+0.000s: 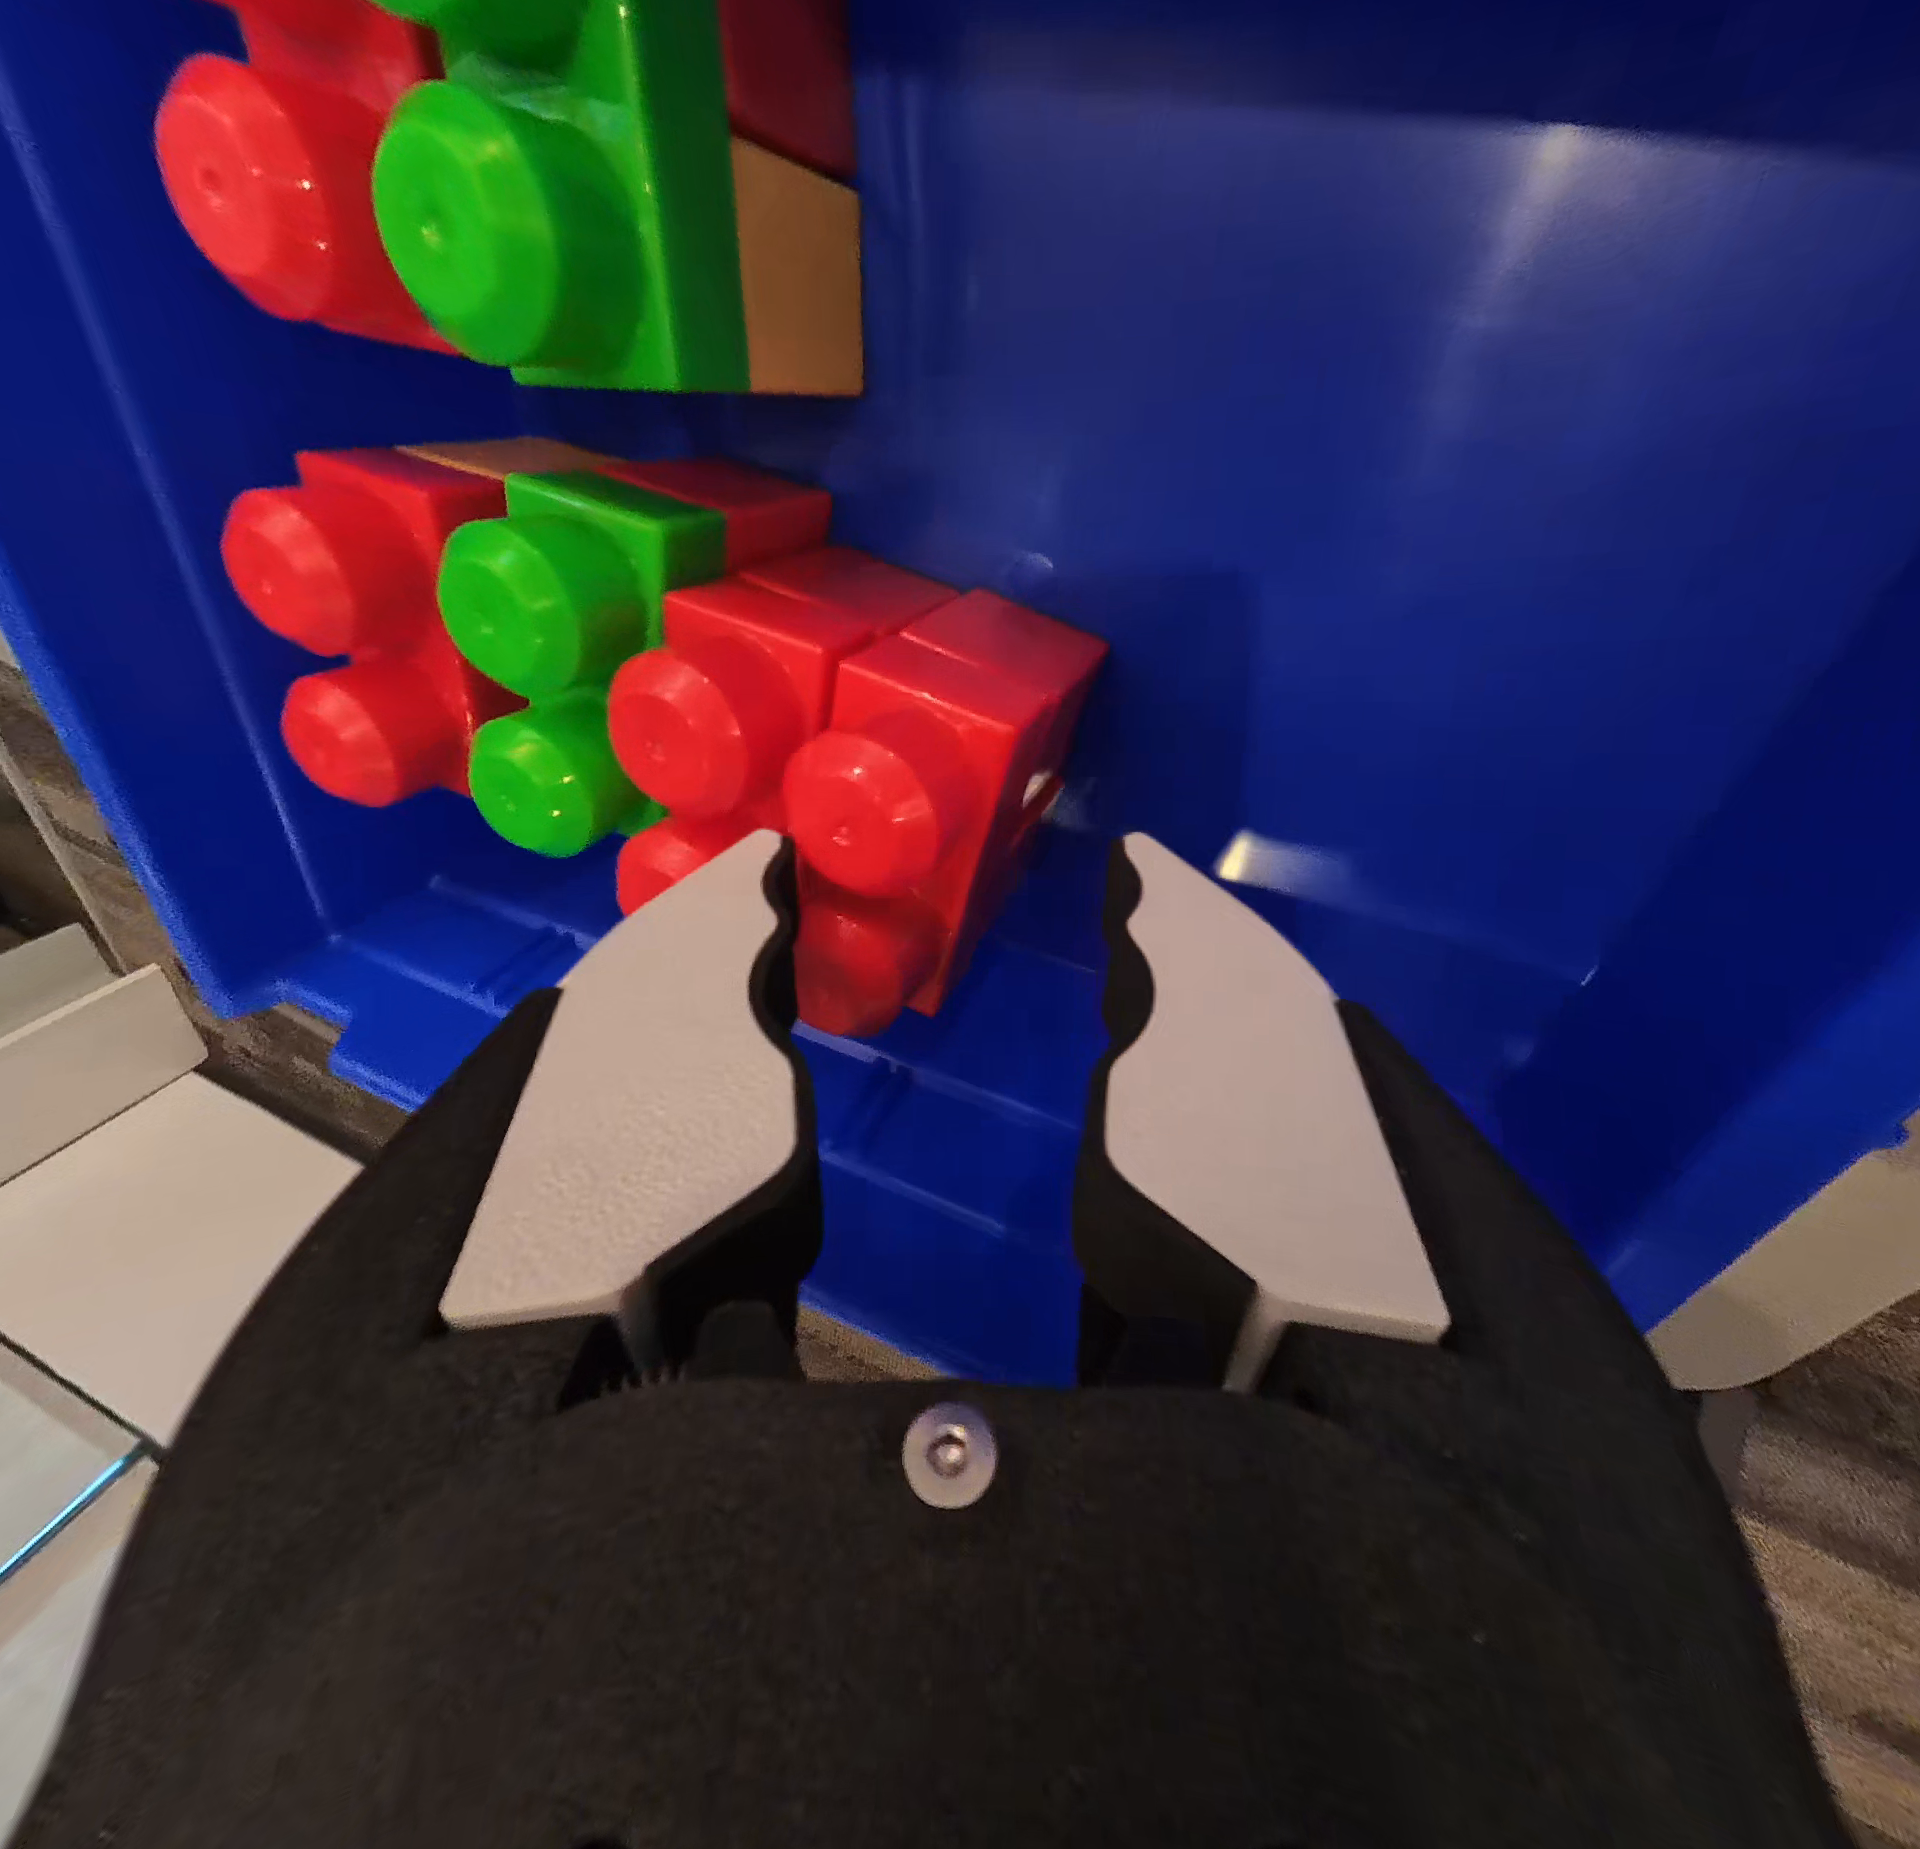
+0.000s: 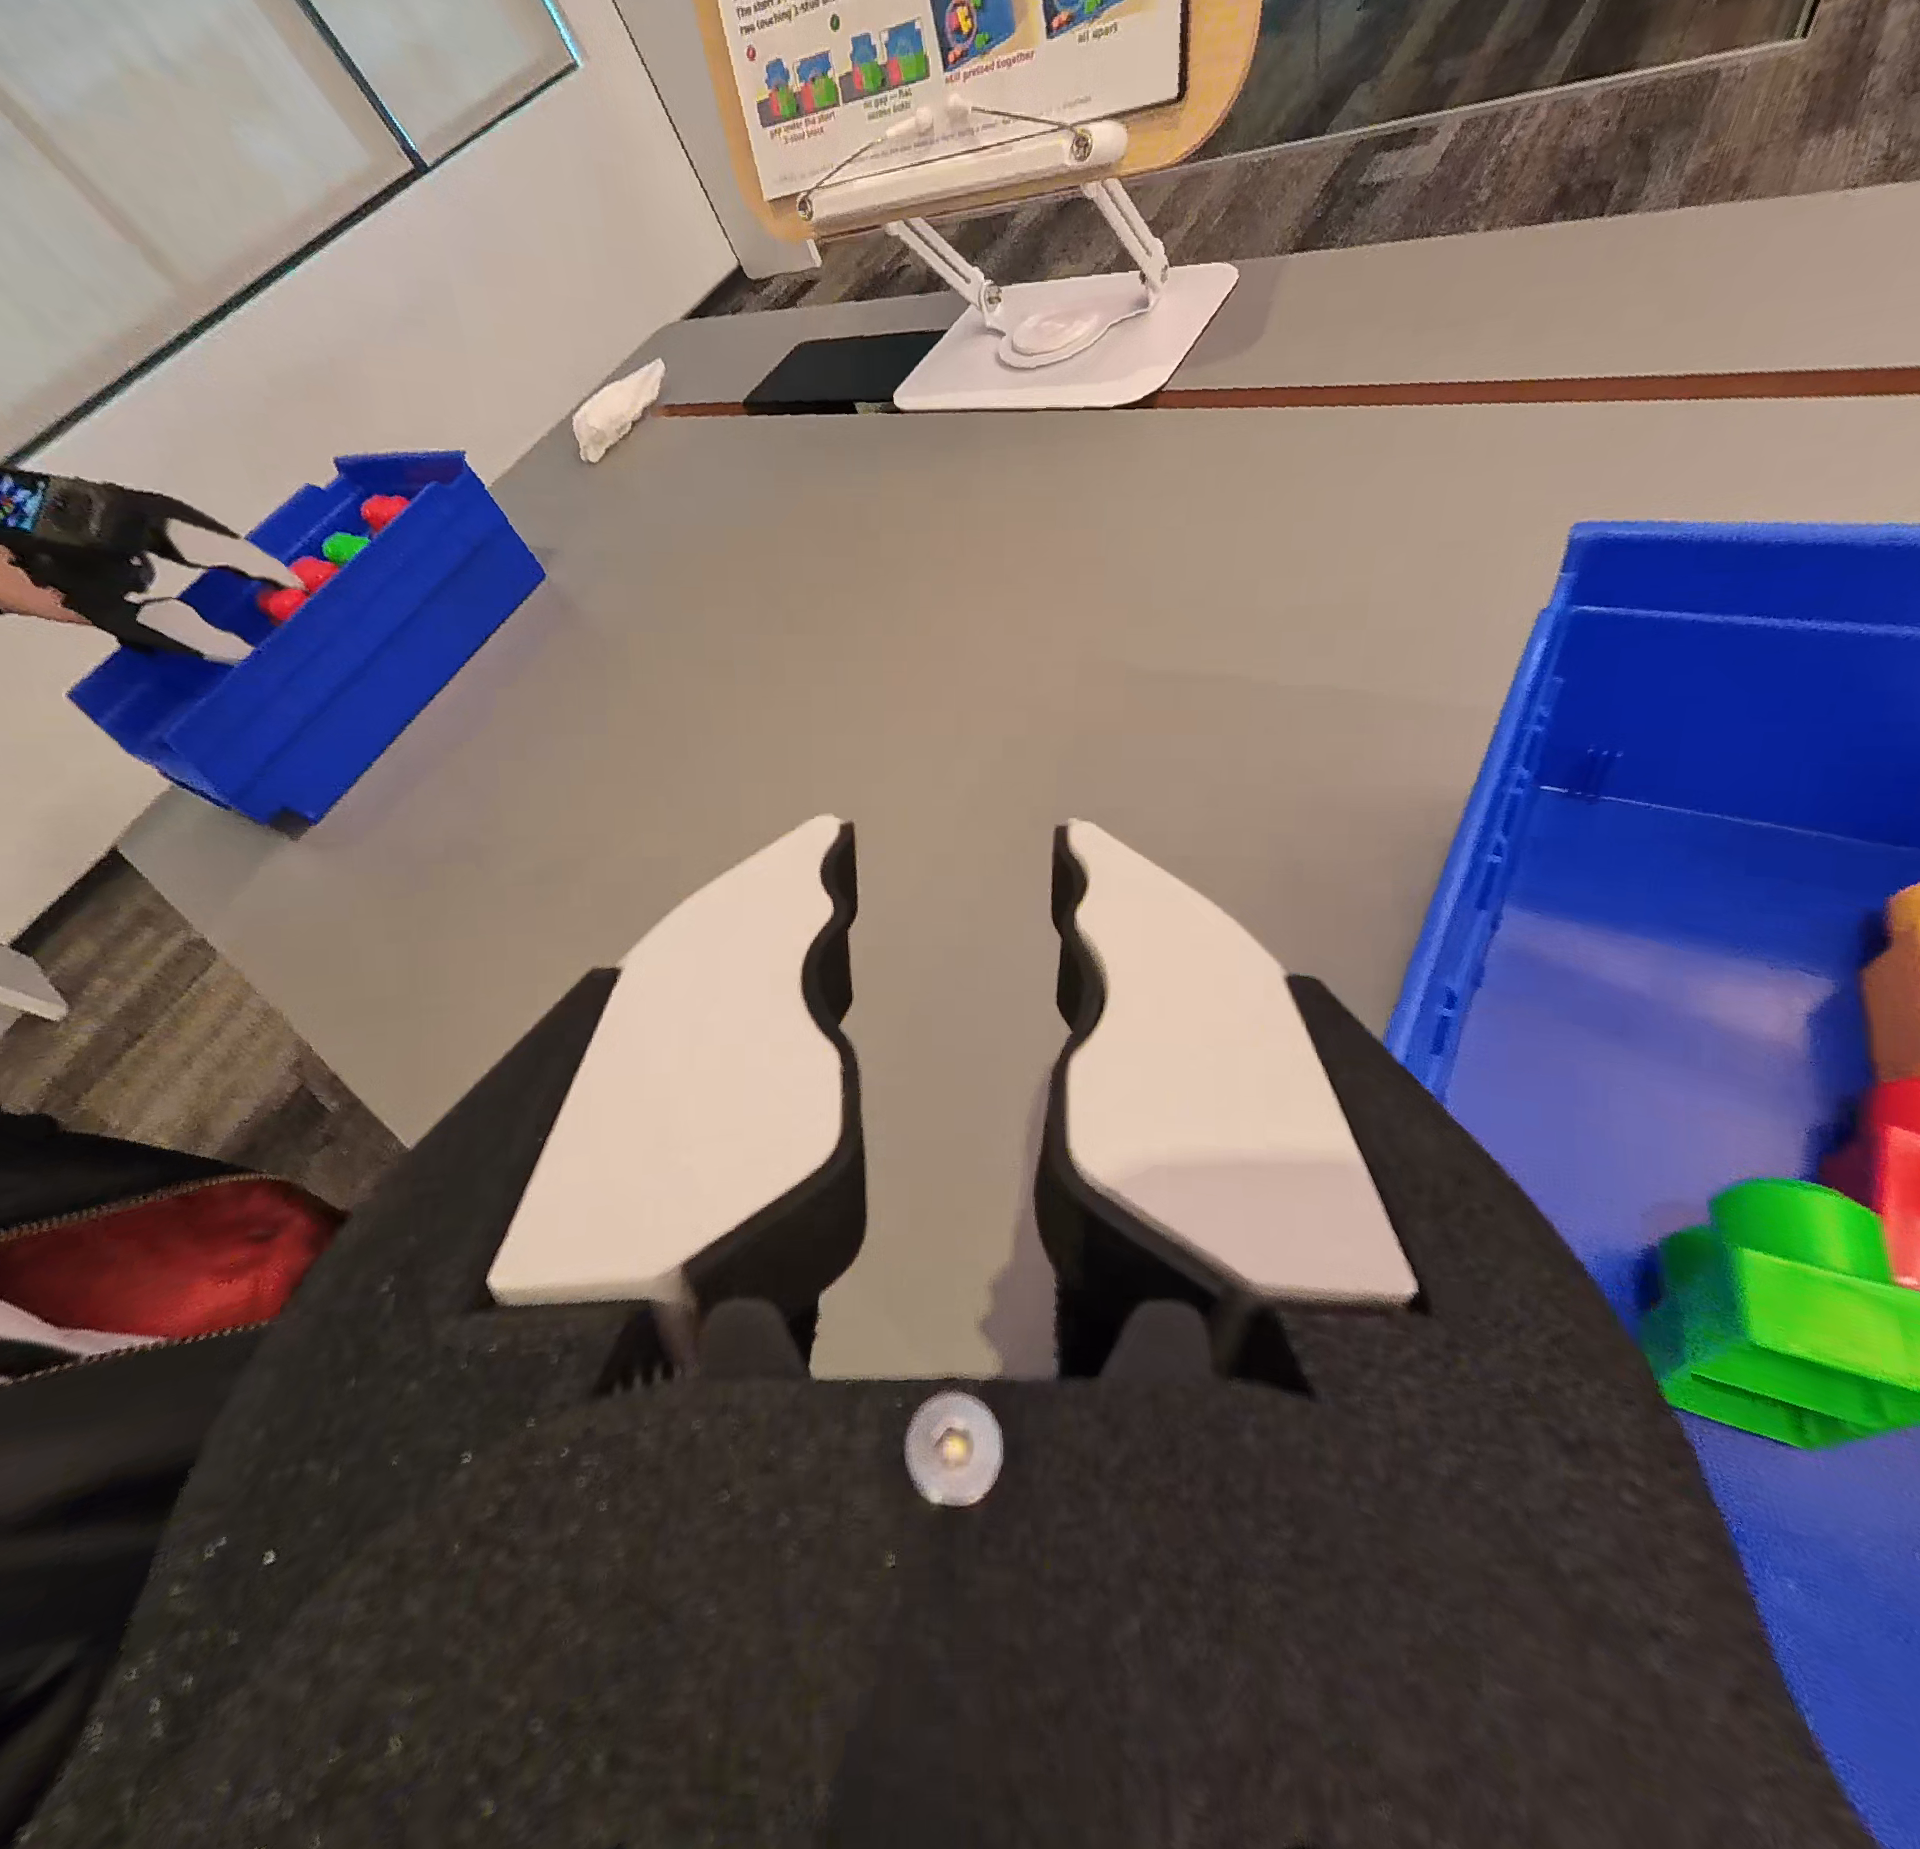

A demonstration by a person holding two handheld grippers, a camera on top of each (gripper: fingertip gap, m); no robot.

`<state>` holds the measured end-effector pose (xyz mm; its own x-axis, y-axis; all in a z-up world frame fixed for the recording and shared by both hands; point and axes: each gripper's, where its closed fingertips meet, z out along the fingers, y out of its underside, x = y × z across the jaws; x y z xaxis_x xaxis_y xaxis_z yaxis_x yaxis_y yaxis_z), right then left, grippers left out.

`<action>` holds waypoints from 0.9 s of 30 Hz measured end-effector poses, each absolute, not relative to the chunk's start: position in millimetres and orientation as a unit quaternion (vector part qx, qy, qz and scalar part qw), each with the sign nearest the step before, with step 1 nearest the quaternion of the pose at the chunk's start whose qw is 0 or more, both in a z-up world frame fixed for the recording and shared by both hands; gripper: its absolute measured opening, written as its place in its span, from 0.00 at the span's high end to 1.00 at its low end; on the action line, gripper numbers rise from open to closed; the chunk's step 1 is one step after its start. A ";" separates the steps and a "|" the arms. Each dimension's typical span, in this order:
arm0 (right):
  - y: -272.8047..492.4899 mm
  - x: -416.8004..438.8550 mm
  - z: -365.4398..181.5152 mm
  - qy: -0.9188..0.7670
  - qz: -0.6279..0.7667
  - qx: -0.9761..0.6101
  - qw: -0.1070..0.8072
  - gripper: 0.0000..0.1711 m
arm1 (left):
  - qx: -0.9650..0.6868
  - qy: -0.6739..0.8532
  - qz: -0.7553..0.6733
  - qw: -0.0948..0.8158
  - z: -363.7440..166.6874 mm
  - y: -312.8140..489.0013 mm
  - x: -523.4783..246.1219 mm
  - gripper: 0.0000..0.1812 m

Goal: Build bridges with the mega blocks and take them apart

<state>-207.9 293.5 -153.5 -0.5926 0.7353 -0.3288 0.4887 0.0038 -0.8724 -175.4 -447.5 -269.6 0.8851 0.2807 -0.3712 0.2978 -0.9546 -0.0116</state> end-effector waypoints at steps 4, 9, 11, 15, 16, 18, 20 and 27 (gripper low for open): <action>278.9 -214.1 -157.4 -0.694 0.559 -0.442 0.099 0.80 | 0.974 0.141 -0.177 0.008 -271.6 -447.2 -181.1 0.68; 253.2 -222.9 -158.4 -0.710 0.550 -0.431 0.088 0.80 | 0.974 0.145 -0.171 0.022 -269.8 -451.2 -184.6 0.71; 243.2 -224.1 -156.9 -0.718 0.548 -0.422 0.082 0.80 | 0.973 0.143 -0.178 0.017 -269.6 -451.0 -183.1 0.73; 232.1 -227.5 -154.7 -0.725 0.546 -0.411 0.079 0.80 | 0.973 0.140 -0.184 -0.002 -269.1 -448.7 -179.6 0.74; 230.3 -228.3 -154.8 -0.725 0.547 -0.411 0.076 0.80 | 0.973 0.137 -0.184 -0.007 -268.5 -447.5 -178.8 0.76; 227.7 -229.3 -155.8 -0.724 0.549 -0.411 0.070 0.80 | 0.974 0.136 -0.181 -0.015 -268.4 -446.6 -178.2 0.77; 226.6 -229.5 -158.3 -0.724 0.549 -0.411 0.066 0.80 | 0.975 0.144 -0.169 -0.025 -269.7 -443.6 -176.7 0.77; 227.5 -230.5 -159.6 -0.720 0.553 -0.415 0.056 0.80 | 0.981 0.160 -0.110 0.001 -280.7 -448.9 -168.7 0.78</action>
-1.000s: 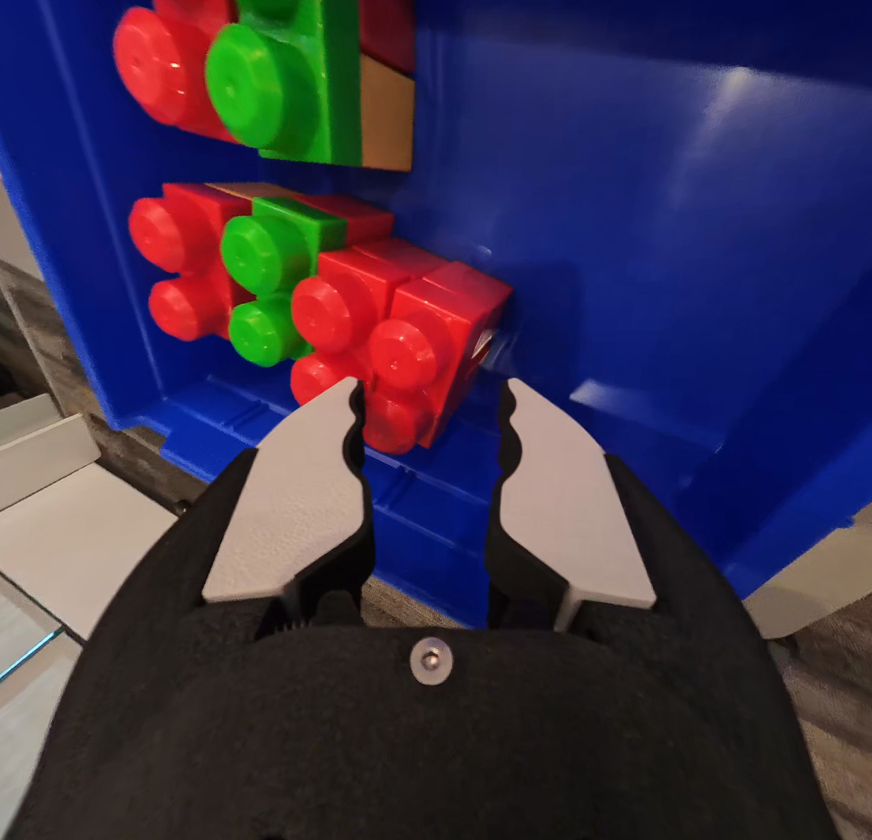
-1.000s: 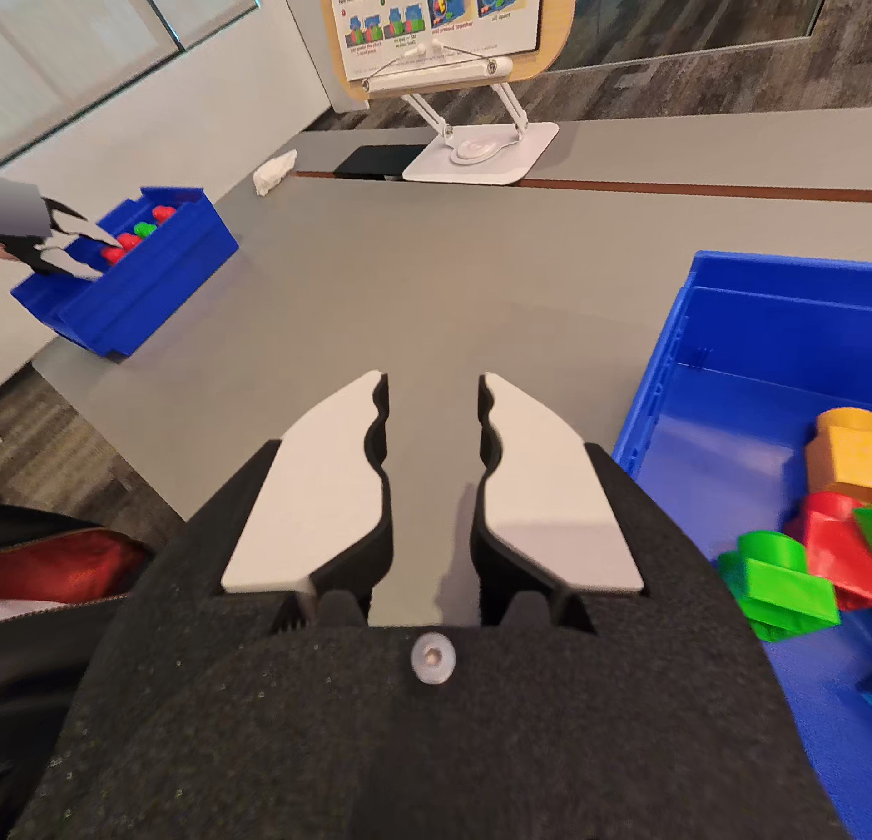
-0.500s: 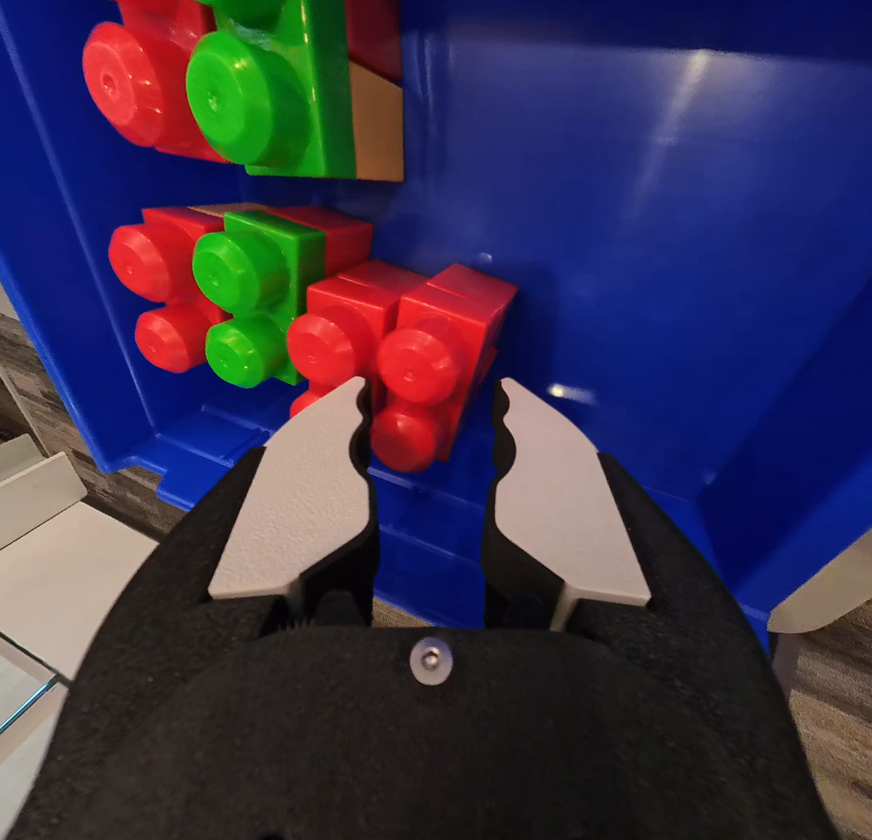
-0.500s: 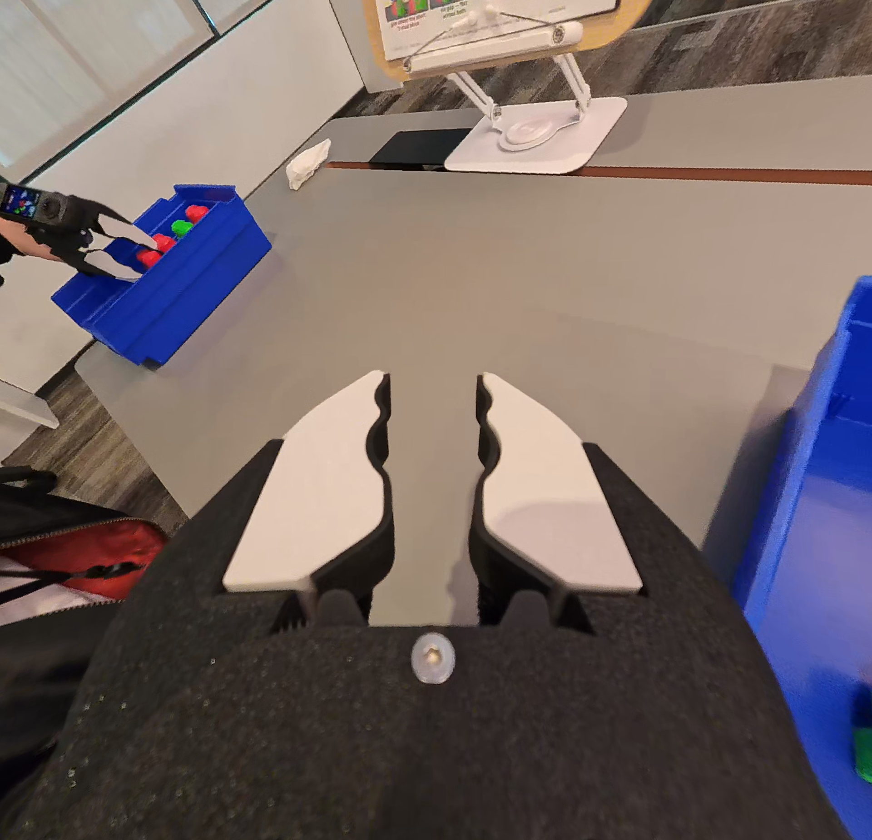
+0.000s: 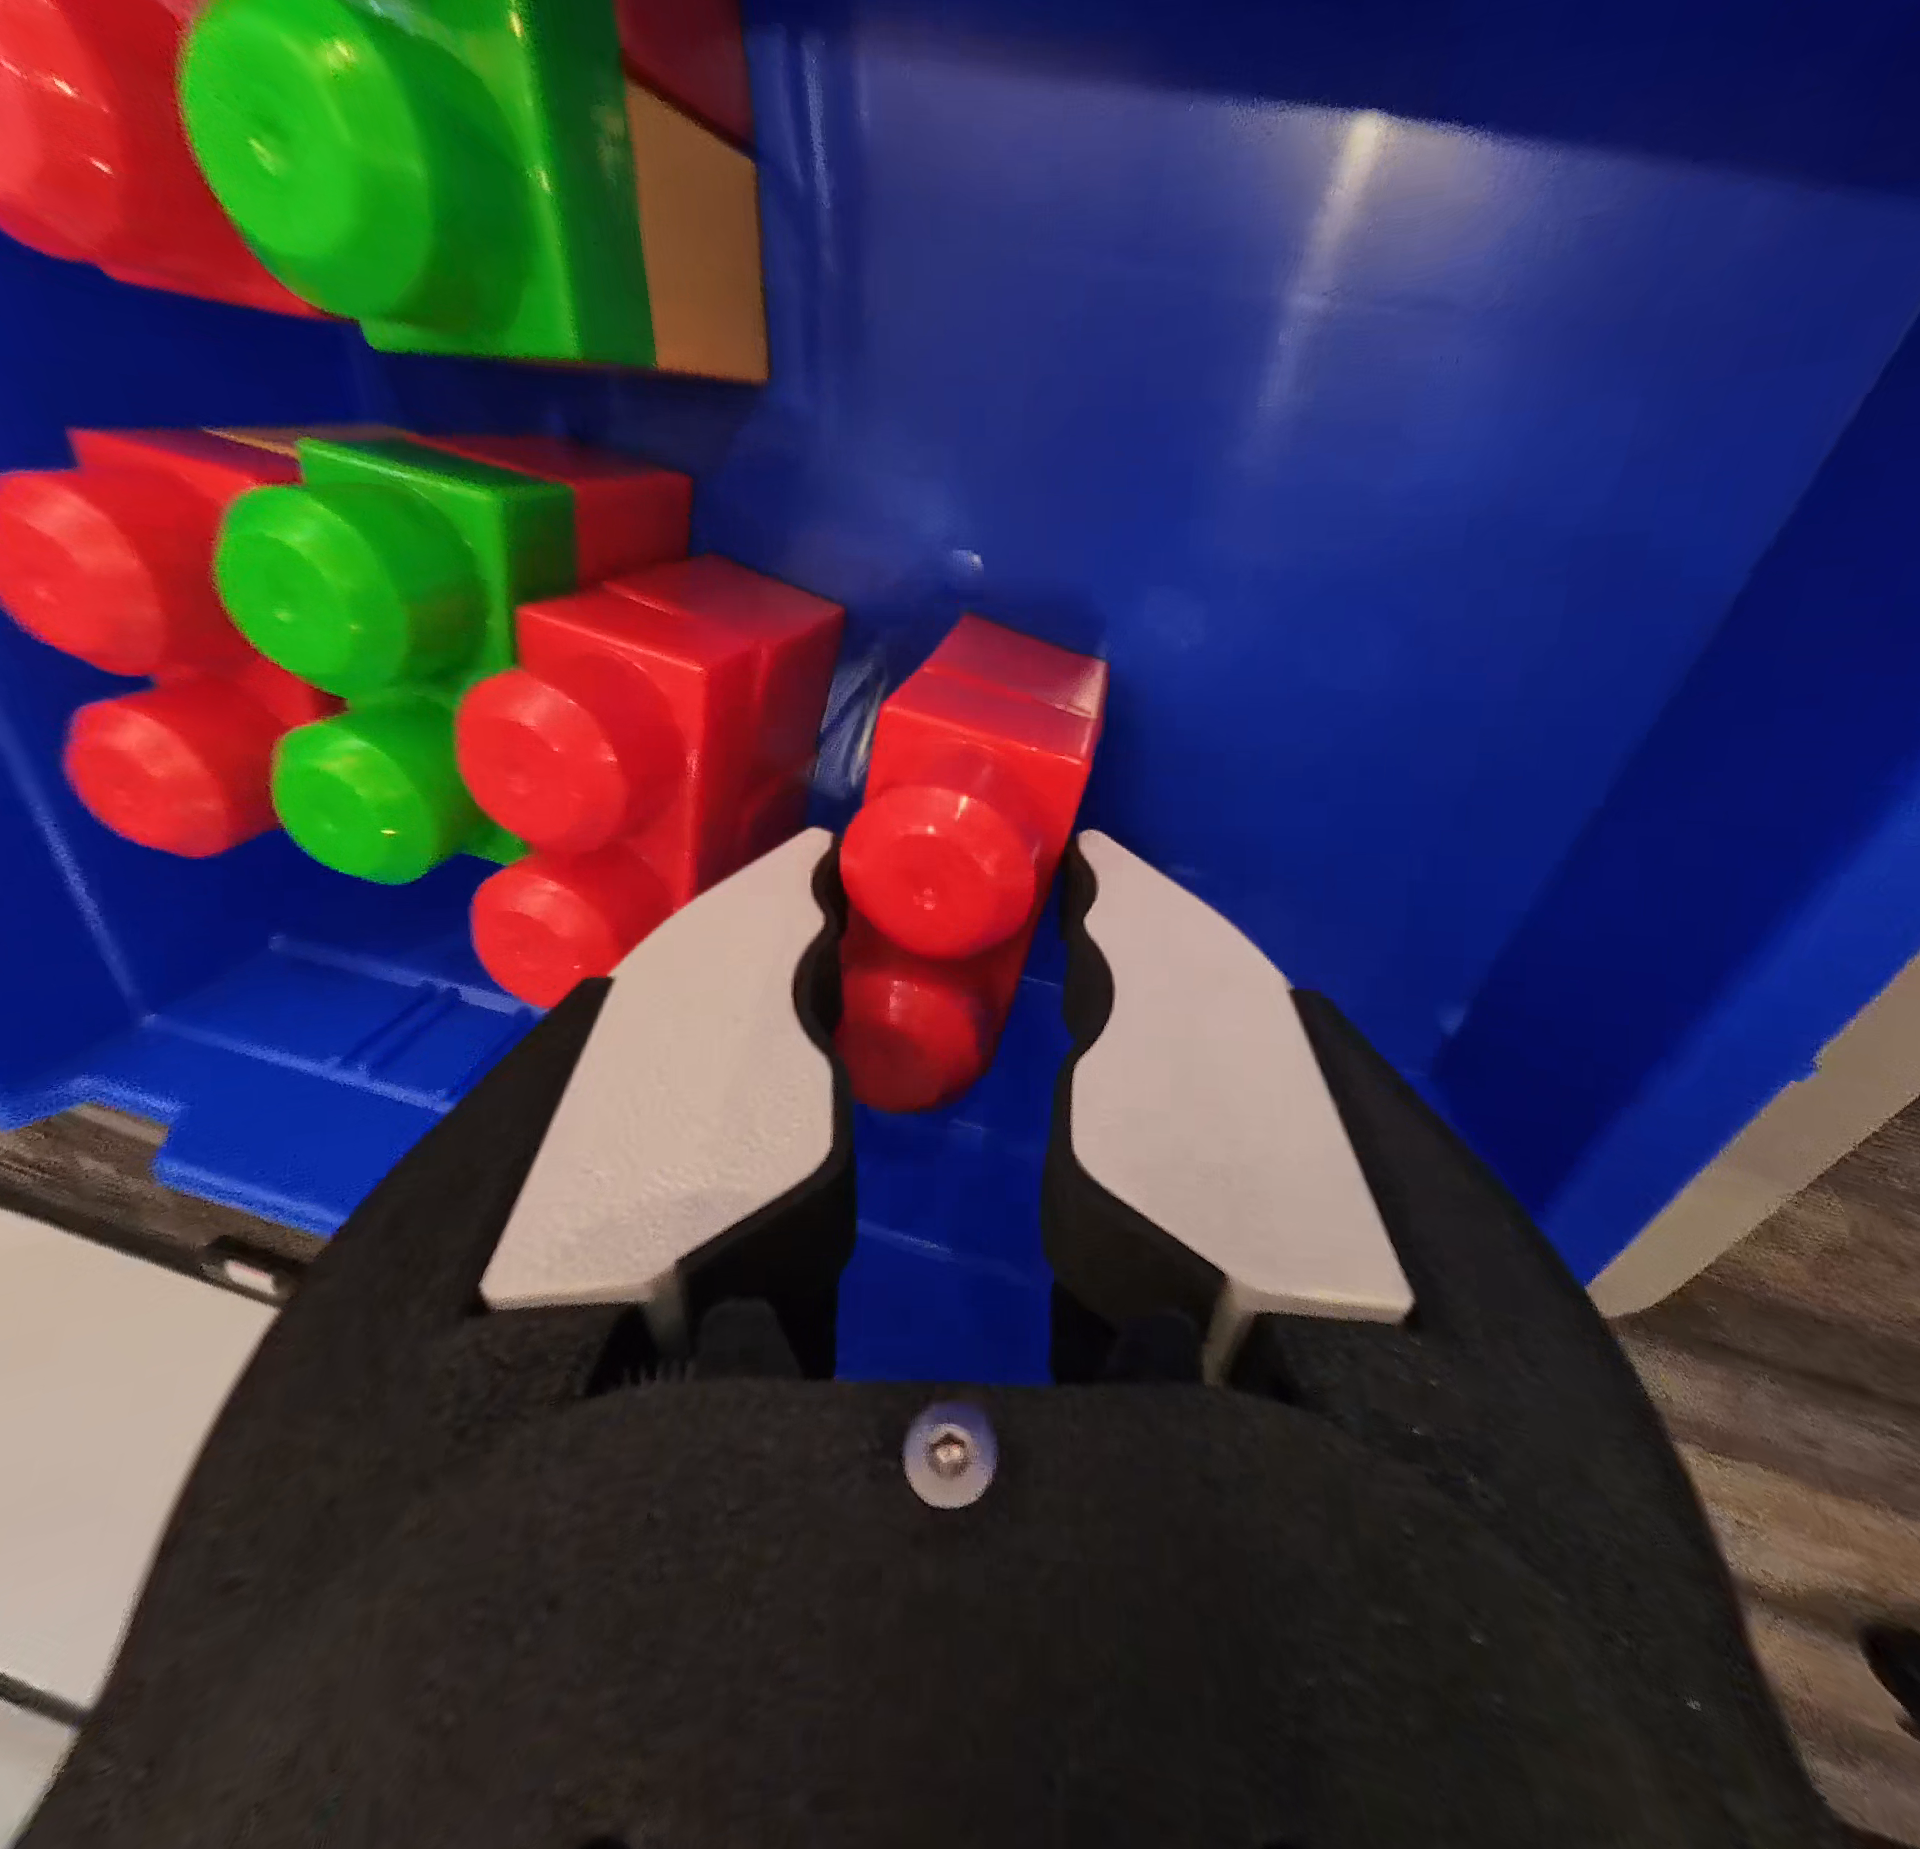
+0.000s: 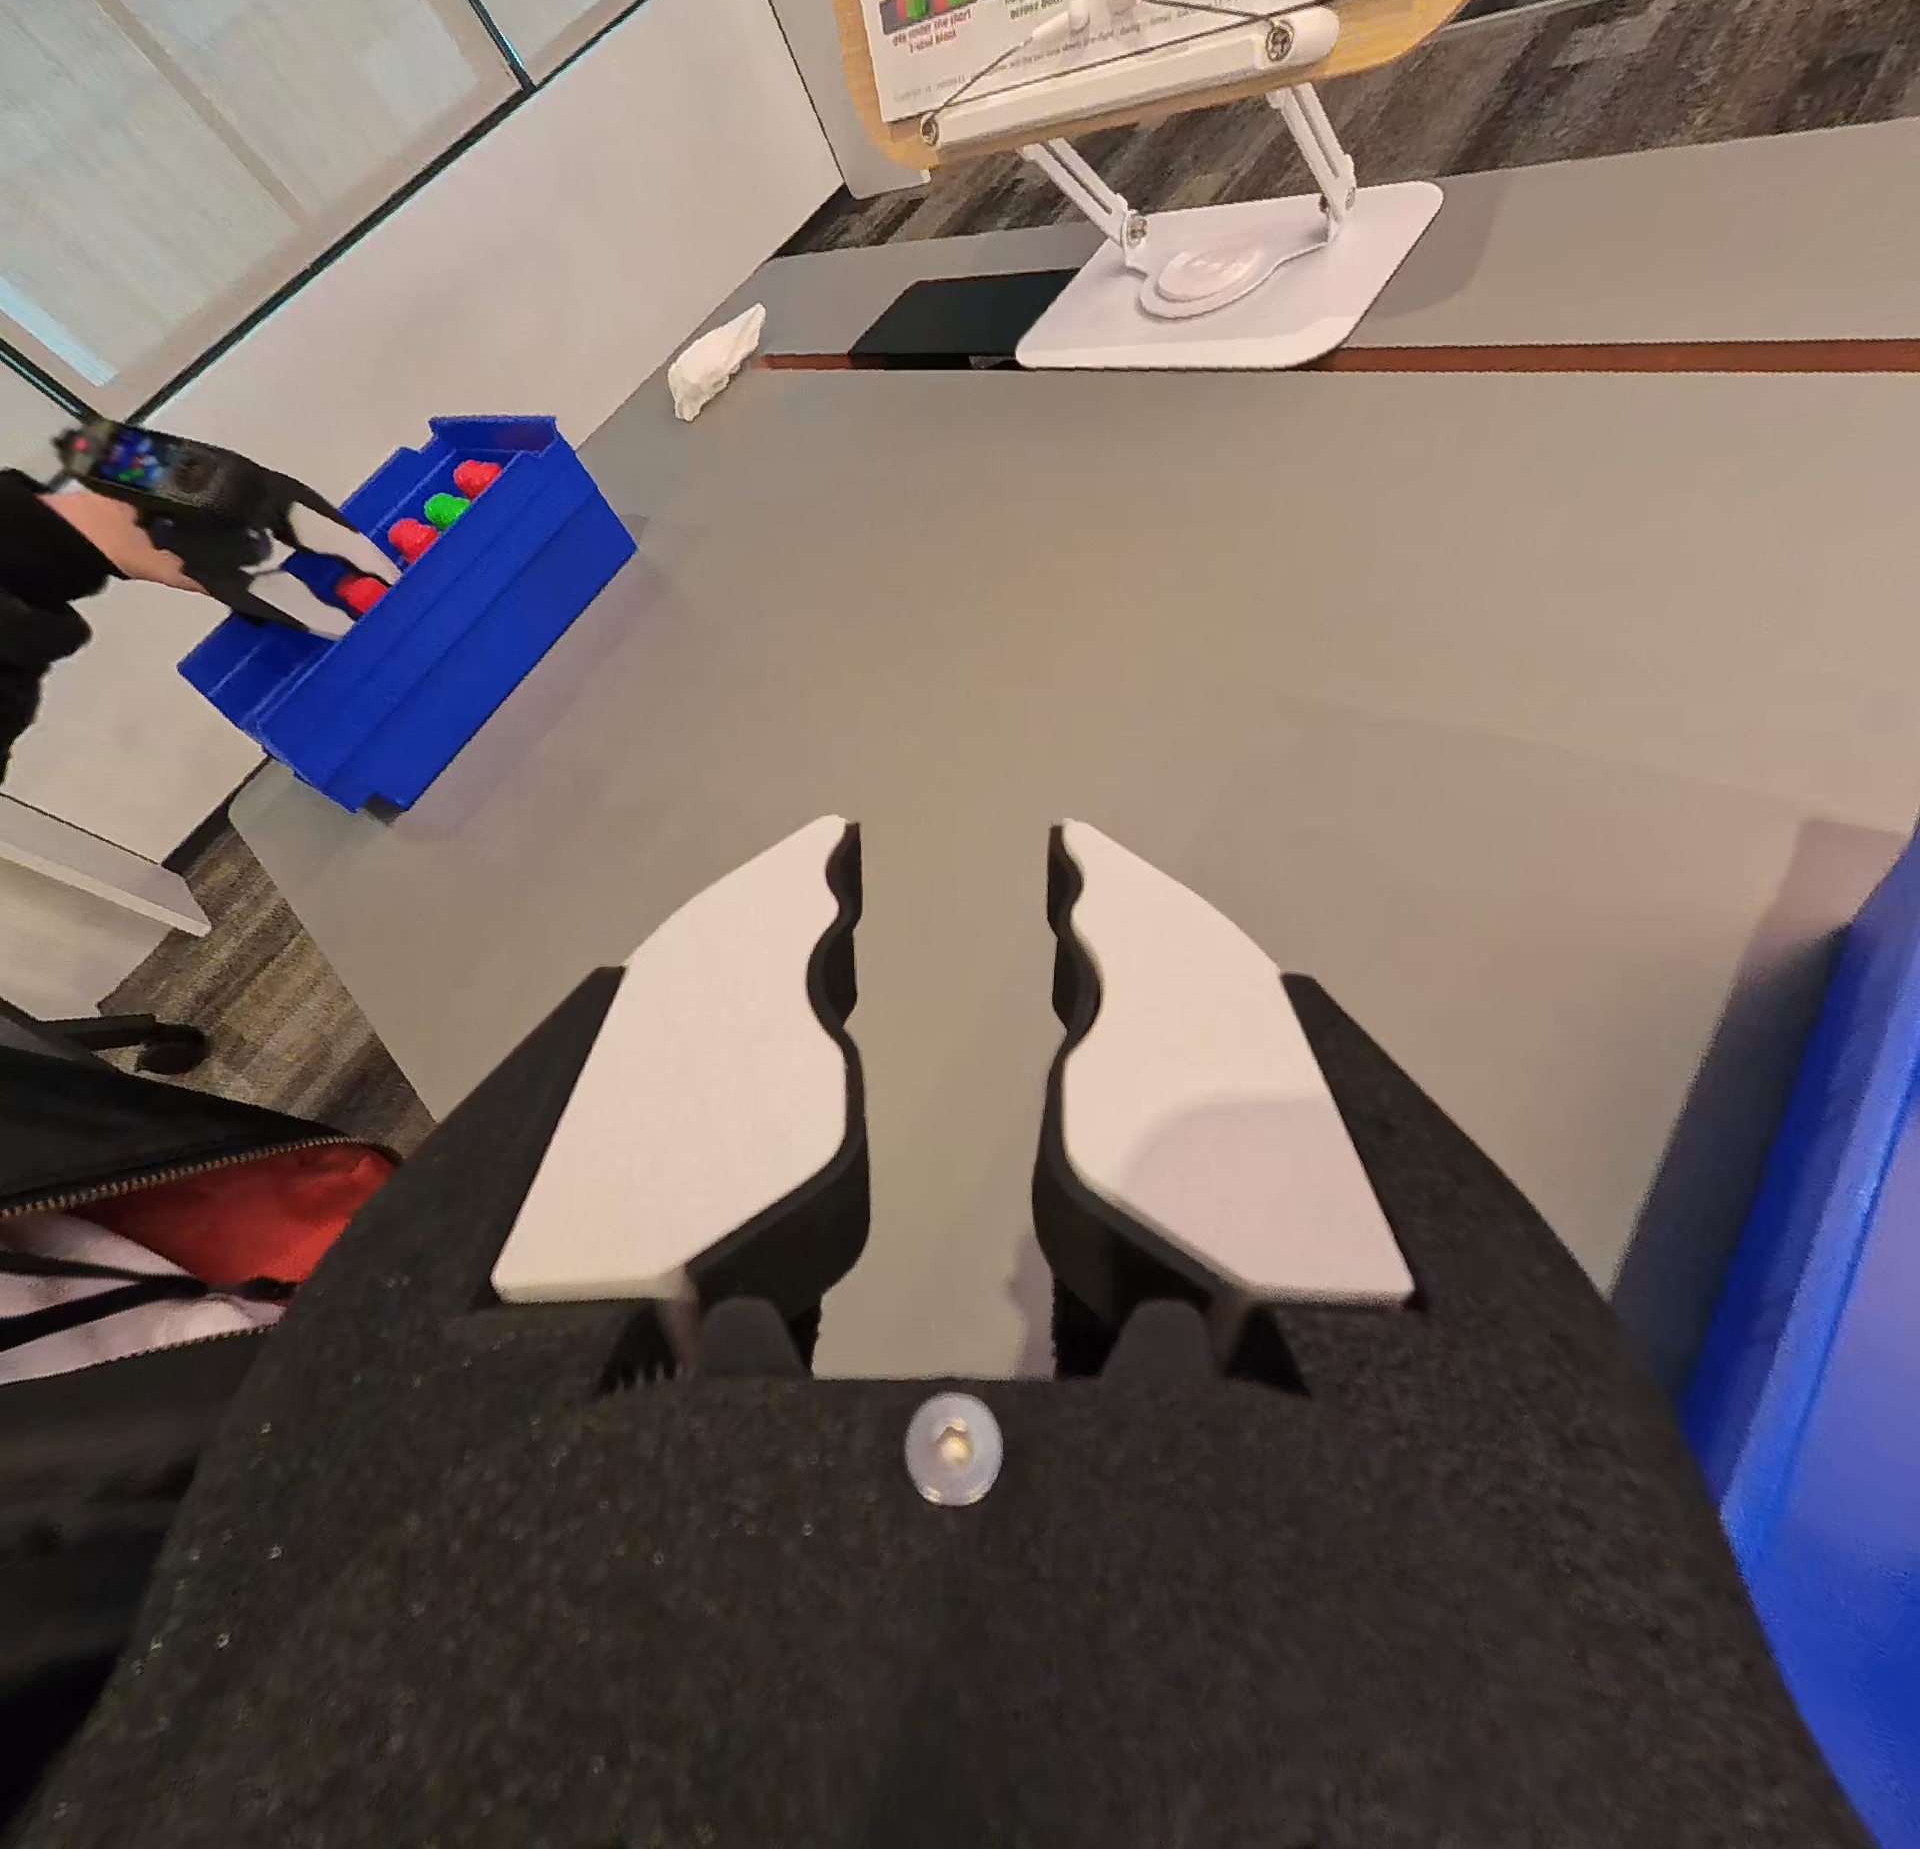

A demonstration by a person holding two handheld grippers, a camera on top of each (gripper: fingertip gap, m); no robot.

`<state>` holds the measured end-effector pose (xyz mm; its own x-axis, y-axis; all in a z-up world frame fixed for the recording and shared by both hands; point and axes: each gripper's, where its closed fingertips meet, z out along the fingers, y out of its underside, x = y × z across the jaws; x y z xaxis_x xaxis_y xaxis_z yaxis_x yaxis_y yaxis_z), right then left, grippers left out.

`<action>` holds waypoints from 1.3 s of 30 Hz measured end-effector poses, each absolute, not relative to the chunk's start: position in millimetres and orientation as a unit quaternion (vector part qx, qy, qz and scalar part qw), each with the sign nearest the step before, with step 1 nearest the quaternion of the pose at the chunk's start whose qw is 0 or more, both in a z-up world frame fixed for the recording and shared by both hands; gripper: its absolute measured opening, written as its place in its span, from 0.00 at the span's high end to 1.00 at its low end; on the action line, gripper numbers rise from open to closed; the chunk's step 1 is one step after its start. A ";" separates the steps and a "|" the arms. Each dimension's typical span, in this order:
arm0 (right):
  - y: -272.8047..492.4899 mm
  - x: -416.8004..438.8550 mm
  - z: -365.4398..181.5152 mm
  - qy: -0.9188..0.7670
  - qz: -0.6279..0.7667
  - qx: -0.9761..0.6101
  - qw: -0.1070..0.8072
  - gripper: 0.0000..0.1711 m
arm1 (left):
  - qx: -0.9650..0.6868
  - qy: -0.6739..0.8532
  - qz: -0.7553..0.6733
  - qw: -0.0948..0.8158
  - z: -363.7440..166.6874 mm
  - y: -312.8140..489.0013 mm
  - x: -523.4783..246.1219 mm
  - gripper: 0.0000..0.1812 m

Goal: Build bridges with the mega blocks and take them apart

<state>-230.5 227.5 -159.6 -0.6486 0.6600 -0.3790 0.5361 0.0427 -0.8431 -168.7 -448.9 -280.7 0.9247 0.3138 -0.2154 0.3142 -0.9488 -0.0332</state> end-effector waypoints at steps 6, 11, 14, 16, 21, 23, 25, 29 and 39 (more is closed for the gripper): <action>221.8 -230.8 -158.5 -0.724 0.554 -0.409 0.046 0.81 | 0.983 0.154 -0.103 0.007 -295.4 -451.1 -170.6 0.77; 219.2 -230.9 -159.2 -0.726 0.557 -0.403 0.037 0.81 | 0.979 0.166 -0.119 0.012 -292.5 -451.4 -171.1 0.78; 217.4 -231.0 -160.0 -0.726 0.561 -0.398 0.026 0.81 | 0.976 0.169 -0.135 0.014 -281.5 -448.2 -168.4 0.78; 214.9 -230.2 -160.5 -0.728 0.562 -0.391 0.019 0.81 | 0.972 0.176 -0.157 0.012 -265.7 -444.4 -168.8 0.78; 204.0 -226.9 -153.8 -0.736 0.572 -0.362 0.006 0.81 | 0.957 0.183 -0.226 -0.010 -198.3 -415.5 -171.5 0.78; 196.7 -224.6 -148.8 -0.744 0.573 -0.343 0.007 0.81 | 0.950 0.182 -0.252 -0.032 -167.1 -392.8 -173.6 0.78; 185.7 -220.7 -141.7 -0.752 0.577 -0.319 0.004 0.81 | 0.944 0.187 -0.263 -0.069 -138.5 -362.2 -175.6 0.78; 152.2 -204.8 -124.1 -0.770 0.588 -0.247 -0.001 0.81 | 0.928 0.190 -0.267 -0.179 -93.1 -276.7 -184.0 0.78; 81.7 -178.3 -99.5 -0.809 0.579 -0.066 0.073 0.68 | 0.888 0.098 -0.147 -0.424 -97.0 -4.7 -189.5 0.79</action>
<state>-178.3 81.7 -99.5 -0.9806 0.1915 0.0426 0.0213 0.3199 -0.9472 -189.5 -4.7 -97.0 0.9377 0.2986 -0.1776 0.0498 -0.6214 -0.7819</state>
